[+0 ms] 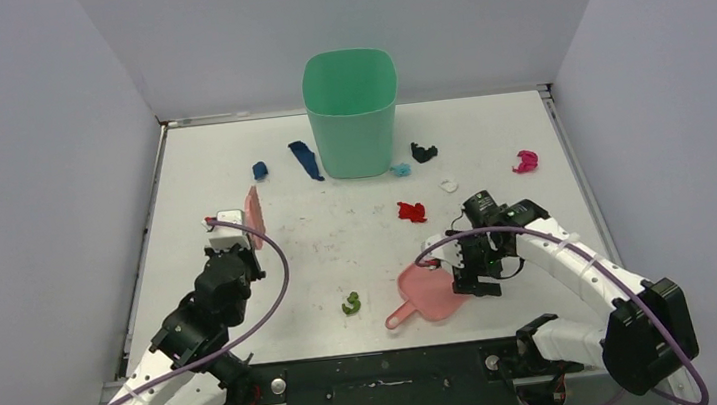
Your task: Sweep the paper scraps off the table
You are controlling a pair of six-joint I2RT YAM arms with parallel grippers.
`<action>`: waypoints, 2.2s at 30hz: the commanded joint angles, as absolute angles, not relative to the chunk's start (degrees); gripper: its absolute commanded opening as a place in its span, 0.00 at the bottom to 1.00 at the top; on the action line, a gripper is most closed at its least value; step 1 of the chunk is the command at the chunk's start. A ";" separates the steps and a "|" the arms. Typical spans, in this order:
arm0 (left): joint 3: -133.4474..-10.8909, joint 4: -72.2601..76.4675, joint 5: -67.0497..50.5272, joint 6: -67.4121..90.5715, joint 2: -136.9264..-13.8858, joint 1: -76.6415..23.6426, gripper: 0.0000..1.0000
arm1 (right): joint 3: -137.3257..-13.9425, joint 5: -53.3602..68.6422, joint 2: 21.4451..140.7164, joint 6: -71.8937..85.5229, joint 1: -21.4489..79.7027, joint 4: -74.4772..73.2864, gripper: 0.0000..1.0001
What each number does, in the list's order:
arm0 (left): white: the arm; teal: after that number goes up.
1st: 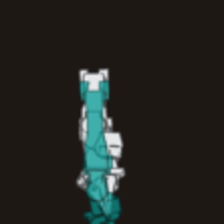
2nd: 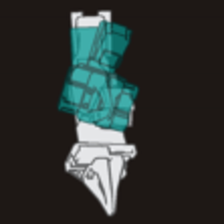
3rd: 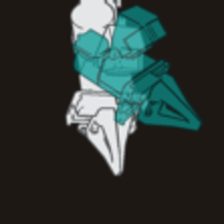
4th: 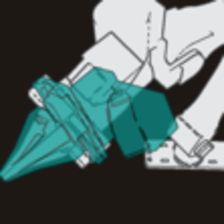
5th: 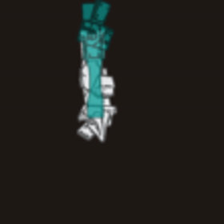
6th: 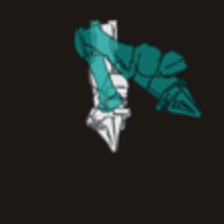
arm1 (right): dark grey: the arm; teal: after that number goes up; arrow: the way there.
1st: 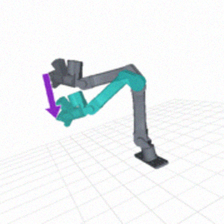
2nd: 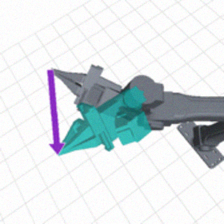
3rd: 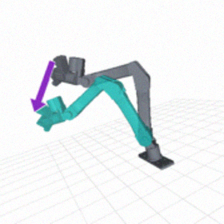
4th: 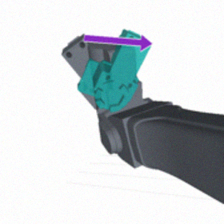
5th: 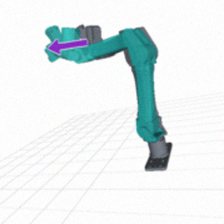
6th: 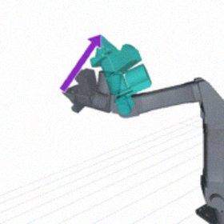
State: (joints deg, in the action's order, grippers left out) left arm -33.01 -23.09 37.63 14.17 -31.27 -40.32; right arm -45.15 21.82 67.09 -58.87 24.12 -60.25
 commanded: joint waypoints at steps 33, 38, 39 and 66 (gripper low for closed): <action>-32.78 -19.09 39.12 13.13 -27.63 -38.19 0.00 | -45.92 12.84 82.24 -43.42 24.46 -13.33 0.76; -32.24 -18.61 37.97 13.55 -23.85 -38.28 0.00 | -47.10 15.16 81.89 -34.49 23.98 -15.26 0.77; -32.32 -18.63 37.60 13.88 -23.91 -38.36 0.00 | -47.64 16.34 80.52 -34.02 23.99 -17.51 0.78; -34.28 -19.71 32.22 15.38 -29.81 -38.74 0.00 | -52.47 25.28 85.10 -28.61 24.64 -42.97 0.58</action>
State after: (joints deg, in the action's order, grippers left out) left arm -31.75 -22.13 33.26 14.85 -30.20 -38.98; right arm -49.15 22.59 80.95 -26.57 24.36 -39.70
